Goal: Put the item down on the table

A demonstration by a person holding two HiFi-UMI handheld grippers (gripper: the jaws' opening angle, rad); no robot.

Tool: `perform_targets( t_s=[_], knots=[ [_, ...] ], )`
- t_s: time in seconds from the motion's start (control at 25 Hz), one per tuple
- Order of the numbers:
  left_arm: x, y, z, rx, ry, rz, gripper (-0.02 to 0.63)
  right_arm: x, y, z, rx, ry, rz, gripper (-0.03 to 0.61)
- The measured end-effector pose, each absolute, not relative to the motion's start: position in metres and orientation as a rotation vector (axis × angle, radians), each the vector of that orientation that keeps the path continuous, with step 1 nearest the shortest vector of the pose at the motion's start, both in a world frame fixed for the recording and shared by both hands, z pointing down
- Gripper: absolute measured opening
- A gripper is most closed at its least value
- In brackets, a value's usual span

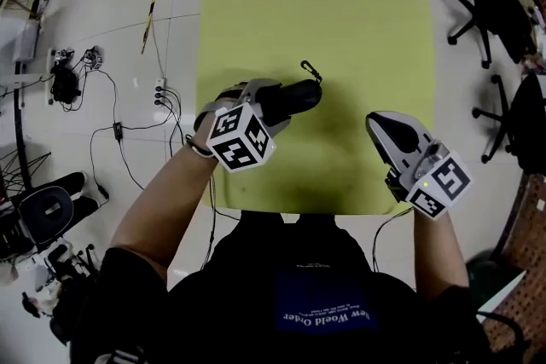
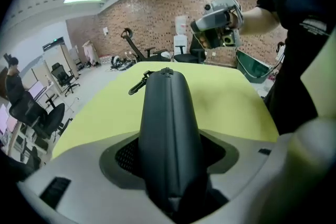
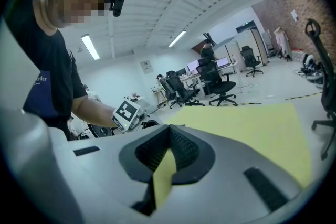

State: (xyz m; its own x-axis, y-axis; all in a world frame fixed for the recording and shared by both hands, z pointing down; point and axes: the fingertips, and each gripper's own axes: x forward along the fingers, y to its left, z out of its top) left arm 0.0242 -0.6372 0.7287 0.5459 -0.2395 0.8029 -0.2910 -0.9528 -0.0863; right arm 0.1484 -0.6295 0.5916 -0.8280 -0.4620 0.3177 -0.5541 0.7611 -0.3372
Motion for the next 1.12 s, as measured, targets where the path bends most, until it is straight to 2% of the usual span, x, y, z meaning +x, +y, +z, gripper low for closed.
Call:
perform_targets(
  t_s=[0.24,0.64,0.92,1.04,1.12],
  knots=[
    [0.023,-0.631,0.752,2.653,-0.373,1.542,0.288,0.148,-0.624,0.603,0.793,-2.743,0.657,-0.012],
    [0.017,-0.625,0.769,2.582,-0.268,1.621,0.288,0.155,-0.623,0.605,0.802,-2.743,0.681,-0.012],
    [0.015,-0.629,0.762,2.581,-0.272,1.573,0.29,0.155,-0.621,0.599,0.815,-2.746,0.684,-0.012],
    [0.014,-0.639,0.735,2.636,-0.365,1.429,0.327,0.154,-0.621,0.588,0.822,-2.752,0.665,-0.012],
    [0.012,-0.644,0.705,2.677,-0.419,1.309,0.328,0.155,-0.623,0.573,0.831,-2.761,0.632,-0.012]
  ],
)
